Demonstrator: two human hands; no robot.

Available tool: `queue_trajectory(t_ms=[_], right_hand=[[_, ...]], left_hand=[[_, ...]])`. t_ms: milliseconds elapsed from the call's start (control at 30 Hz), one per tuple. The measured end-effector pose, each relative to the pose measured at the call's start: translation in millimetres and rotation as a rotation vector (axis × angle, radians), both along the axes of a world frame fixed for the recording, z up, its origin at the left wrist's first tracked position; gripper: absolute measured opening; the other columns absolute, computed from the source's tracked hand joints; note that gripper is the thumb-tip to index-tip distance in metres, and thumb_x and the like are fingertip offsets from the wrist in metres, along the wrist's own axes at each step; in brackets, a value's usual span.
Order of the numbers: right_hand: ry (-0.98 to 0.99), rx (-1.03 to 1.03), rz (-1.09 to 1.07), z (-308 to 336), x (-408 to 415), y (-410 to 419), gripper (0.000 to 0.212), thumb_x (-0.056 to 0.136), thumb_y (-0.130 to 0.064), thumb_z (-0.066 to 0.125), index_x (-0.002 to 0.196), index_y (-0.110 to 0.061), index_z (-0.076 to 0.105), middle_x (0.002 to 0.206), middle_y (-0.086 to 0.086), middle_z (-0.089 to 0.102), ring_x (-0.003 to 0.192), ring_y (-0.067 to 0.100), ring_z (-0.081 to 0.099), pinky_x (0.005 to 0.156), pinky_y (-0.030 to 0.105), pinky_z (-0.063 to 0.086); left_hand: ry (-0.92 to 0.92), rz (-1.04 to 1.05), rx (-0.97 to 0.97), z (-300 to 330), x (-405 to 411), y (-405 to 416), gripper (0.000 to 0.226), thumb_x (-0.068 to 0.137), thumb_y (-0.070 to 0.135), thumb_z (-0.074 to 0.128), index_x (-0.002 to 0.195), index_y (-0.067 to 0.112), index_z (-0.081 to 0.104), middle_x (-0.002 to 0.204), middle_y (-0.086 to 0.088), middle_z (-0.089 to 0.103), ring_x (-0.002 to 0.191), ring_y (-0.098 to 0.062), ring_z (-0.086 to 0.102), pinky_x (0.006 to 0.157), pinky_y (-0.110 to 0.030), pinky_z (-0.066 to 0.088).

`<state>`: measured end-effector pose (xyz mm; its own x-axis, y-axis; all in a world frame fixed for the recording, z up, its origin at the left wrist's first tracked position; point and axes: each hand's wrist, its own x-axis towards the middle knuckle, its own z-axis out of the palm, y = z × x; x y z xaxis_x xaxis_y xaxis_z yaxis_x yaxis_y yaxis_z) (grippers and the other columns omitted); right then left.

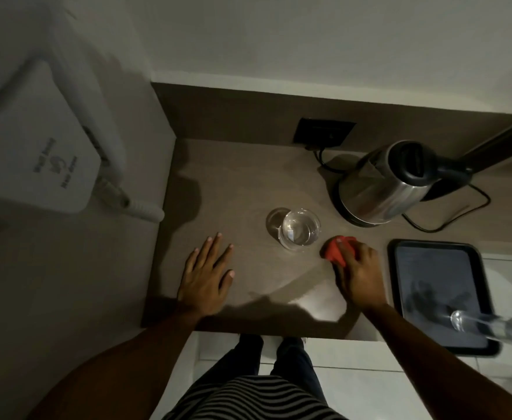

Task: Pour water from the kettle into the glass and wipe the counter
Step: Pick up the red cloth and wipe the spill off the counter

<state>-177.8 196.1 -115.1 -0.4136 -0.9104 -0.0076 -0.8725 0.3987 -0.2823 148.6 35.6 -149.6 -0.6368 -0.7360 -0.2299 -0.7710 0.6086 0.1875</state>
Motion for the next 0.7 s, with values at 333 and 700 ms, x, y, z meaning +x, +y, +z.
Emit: queue_trajectory(t_ms=[333,700], right_hand=[[-0.184,-0.025,-0.136,-7.2,145.8,-17.5,0.060,0.071,-0.019,0.080,0.127,-0.005,0.063,0.122,0.032,0.059,0.102,0.054,0.056,0.083,0.059,0.051],[-0.048,-0.023,0.061,-6.5,22.1,-6.1,0.049,0.088,-0.033,0.058,0.132,-0.011,0.057,0.129,0.024,0.056,0.107,0.043,0.051,0.089,0.051,0.048]], left_hand=[[0.023,0.011,-0.004,1.6,-0.6,1.7,0.065,0.100,0.050,0.033,0.159,0.034,0.012,0.172,-0.002,0.011,0.158,-0.021,0.012,0.123,-0.041,0.006],[0.023,0.014,-0.017,3.5,-0.6,1.9,0.063,0.099,0.051,0.030,0.158,0.029,0.026,0.170,-0.003,0.018,0.157,-0.023,0.020,0.122,-0.046,0.023]])
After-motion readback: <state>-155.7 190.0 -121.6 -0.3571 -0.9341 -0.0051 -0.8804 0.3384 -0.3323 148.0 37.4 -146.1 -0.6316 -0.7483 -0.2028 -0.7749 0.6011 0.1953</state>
